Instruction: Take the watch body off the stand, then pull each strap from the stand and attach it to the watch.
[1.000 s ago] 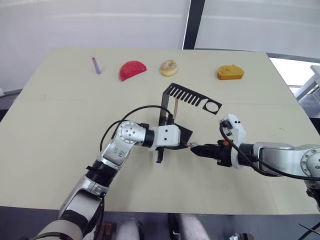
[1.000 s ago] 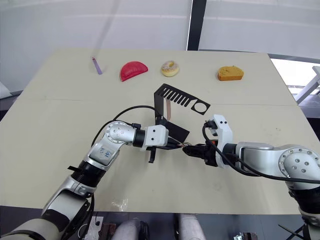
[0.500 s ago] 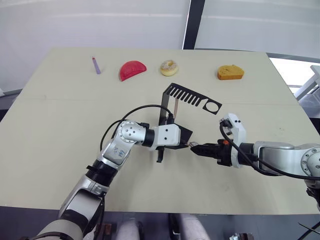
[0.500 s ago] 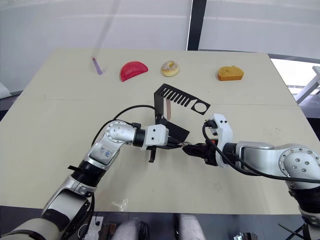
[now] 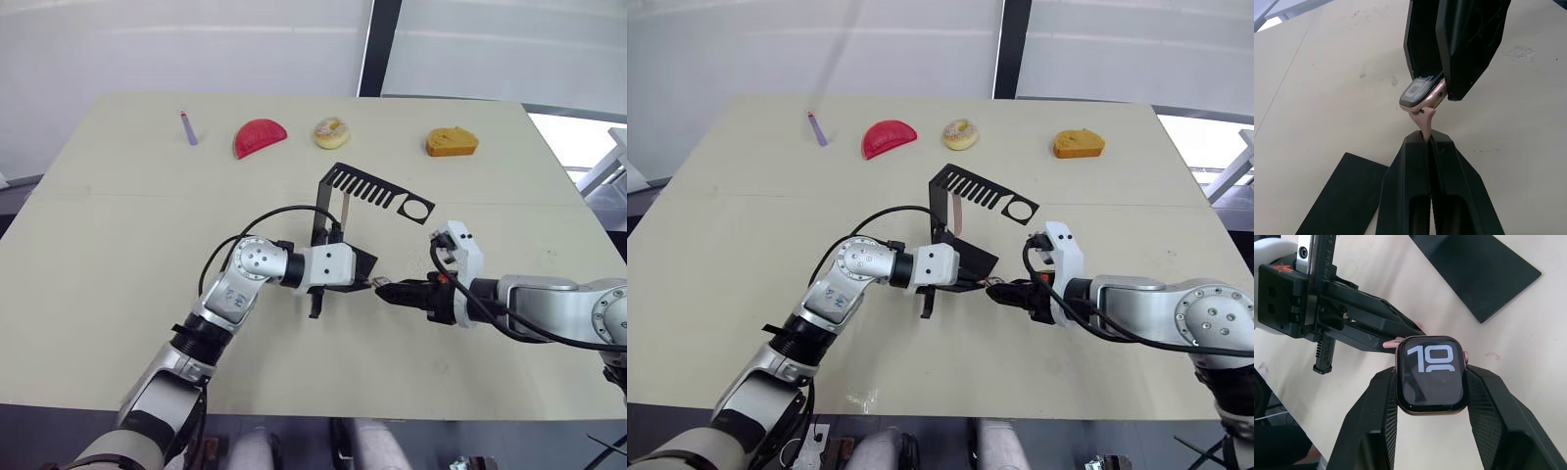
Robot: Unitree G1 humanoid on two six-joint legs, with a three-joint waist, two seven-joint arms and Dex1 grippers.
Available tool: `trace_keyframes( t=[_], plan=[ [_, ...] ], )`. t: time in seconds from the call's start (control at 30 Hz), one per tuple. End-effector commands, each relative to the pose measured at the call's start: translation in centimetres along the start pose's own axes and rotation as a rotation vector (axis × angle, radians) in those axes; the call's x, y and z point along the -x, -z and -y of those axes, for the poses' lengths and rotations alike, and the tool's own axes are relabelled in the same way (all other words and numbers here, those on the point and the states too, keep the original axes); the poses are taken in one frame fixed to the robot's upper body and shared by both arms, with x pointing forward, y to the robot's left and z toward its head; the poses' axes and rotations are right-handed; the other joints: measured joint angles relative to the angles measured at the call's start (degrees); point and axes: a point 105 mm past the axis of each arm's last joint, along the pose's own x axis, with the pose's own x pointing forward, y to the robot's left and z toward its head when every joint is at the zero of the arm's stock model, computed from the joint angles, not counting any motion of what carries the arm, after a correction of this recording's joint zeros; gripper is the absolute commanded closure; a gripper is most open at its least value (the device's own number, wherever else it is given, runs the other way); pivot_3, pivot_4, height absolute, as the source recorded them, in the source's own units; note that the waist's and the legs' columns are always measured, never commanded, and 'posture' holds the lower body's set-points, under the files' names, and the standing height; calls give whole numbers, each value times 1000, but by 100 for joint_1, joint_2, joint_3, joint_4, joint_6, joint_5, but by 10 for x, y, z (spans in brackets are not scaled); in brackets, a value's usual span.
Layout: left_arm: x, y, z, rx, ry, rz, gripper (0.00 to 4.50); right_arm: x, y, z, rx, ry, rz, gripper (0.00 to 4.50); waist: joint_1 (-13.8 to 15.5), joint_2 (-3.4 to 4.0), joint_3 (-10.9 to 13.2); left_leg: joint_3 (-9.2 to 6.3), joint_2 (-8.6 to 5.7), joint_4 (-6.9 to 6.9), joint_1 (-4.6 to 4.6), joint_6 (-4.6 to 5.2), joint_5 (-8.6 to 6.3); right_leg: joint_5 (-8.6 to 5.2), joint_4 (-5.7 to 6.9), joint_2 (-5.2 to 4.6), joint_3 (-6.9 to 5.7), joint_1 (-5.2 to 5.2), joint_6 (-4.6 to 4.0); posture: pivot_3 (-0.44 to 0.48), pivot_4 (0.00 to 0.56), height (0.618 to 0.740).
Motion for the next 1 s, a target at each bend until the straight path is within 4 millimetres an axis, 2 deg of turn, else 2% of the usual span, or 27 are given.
trace_keyframes(
  t=[0.03, 1.0],
  plan=[
    [-11, -35, -6, -107, 9, 94, 4500, -2, 4, -26, 66, -115, -22, 2992, 1, 0, 0, 0, 0, 0, 0, 0, 0, 0, 0, 0, 0, 0, 0, 0, 150, 737],
    [-17, -40, -8, -107, -10, 109, 4500, -2, 5, -30, 46, -140, -20, 2992, 2, 0, 0, 0, 0, 0, 0, 0, 0, 0, 0, 0, 0, 0, 0, 0, 150, 737]
  ],
)
